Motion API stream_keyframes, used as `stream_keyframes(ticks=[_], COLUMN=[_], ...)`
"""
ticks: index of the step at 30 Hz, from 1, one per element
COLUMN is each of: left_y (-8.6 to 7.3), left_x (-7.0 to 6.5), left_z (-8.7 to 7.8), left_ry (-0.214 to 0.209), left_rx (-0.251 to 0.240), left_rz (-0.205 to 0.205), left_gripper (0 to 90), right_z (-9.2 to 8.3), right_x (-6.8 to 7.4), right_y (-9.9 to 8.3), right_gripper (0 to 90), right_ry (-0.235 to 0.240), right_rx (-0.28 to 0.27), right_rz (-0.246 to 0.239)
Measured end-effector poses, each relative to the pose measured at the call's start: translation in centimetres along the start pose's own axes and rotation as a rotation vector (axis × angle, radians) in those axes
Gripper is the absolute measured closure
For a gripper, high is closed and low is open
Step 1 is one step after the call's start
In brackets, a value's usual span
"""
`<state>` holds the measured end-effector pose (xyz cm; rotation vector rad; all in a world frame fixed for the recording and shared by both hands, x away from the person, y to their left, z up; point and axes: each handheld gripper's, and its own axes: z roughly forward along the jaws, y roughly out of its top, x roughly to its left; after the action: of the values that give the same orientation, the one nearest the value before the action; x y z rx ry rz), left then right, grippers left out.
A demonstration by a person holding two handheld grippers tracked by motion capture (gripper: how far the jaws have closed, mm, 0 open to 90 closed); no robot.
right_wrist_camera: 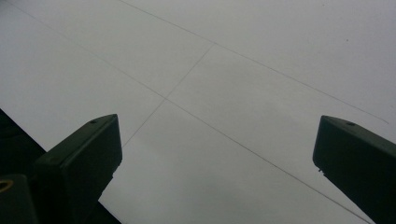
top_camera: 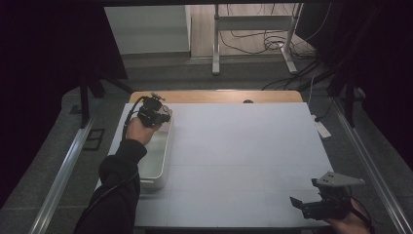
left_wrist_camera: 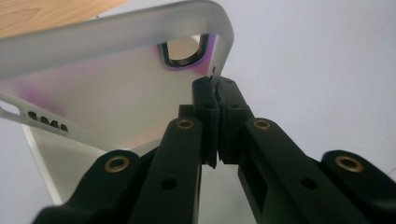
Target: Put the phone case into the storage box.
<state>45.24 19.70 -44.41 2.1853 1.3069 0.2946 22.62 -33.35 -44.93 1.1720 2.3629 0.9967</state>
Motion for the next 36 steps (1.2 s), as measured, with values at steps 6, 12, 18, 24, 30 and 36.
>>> stream_keyframes(ticks=[6, 12, 18, 24, 30, 36], left_y=[0.2, 0.3, 0.2, -0.1, -0.5, -0.9], left_x=[0.1, 0.2, 0.3, 0.6, 0.9, 1.0], left_z=[0.4, 0.6, 0.3, -0.1, -0.5, -0.7], left_ry=[0.0, 0.0, -0.005, -0.018, -0.039, -0.068], left_rx=[-0.018, -0.036, -0.066, -0.084, -0.114, -0.137], left_rz=[-0.013, -0.008, -0.013, -0.025, -0.047, -0.056], left_gripper=[87.2, 85.0, 82.0, 79.3, 72.9, 62.0], right_z=[0.0, 0.0, 0.0, 0.0, 0.0, 0.0], right_x=[0.0, 0.0, 0.0, 0.0, 0.0, 0.0], right_y=[0.0, 0.0, 0.0, 0.0, 0.0, 0.0], right_gripper=[1.1, 1.2, 1.2, 1.2, 1.2, 1.2], right_ry=[0.001, 0.003, 0.003, 0.003, 0.003, 0.001], right_rx=[0.0, 0.001, 0.001, 0.001, 0.001, 0.0], right_rz=[0.0, 0.001, -0.002, 0.0, -0.001, 0.0])
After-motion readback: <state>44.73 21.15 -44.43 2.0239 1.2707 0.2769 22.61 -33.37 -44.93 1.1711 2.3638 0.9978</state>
